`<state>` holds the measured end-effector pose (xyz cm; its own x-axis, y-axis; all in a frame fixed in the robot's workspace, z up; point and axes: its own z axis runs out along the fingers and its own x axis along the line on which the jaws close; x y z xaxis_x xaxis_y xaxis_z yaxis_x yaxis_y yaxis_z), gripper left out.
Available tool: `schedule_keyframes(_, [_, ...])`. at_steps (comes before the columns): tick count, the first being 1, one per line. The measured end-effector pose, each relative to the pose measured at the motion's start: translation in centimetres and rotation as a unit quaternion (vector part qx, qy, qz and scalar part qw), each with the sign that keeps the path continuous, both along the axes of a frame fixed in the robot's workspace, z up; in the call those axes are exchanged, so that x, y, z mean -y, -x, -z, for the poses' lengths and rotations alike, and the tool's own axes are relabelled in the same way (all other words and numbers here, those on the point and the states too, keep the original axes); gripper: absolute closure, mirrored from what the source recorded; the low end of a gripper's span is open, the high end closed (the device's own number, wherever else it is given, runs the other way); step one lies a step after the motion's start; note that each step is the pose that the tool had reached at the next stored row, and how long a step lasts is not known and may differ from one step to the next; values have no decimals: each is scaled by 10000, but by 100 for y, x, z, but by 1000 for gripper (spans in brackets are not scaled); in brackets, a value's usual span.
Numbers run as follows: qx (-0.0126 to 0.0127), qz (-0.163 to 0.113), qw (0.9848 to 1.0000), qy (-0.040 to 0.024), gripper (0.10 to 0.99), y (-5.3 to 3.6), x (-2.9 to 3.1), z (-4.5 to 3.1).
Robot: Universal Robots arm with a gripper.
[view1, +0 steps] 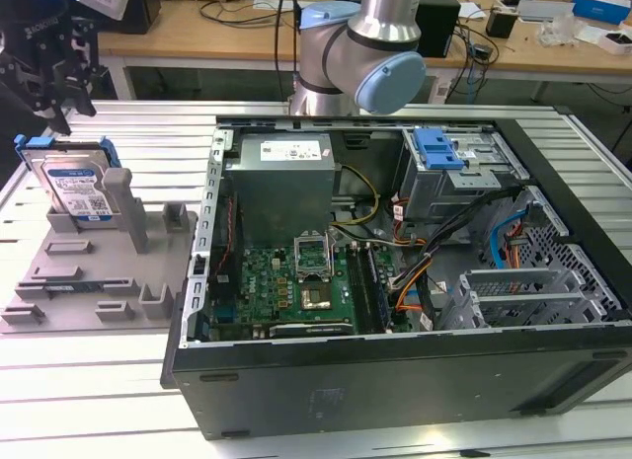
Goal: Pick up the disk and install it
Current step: 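Pick up the disk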
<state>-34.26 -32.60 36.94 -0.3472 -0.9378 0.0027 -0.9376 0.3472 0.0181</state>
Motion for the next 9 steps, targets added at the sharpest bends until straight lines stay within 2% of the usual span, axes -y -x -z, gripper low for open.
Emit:
schedule_keyframes(3, [0,-325,9995,1,604,0,-14,4])
schedule_keyframes(5, [0,-446,9990,4,604,0,-26,5])
schedule_keyframes(9, [0,-639,9980,19,604,0,-100,8])
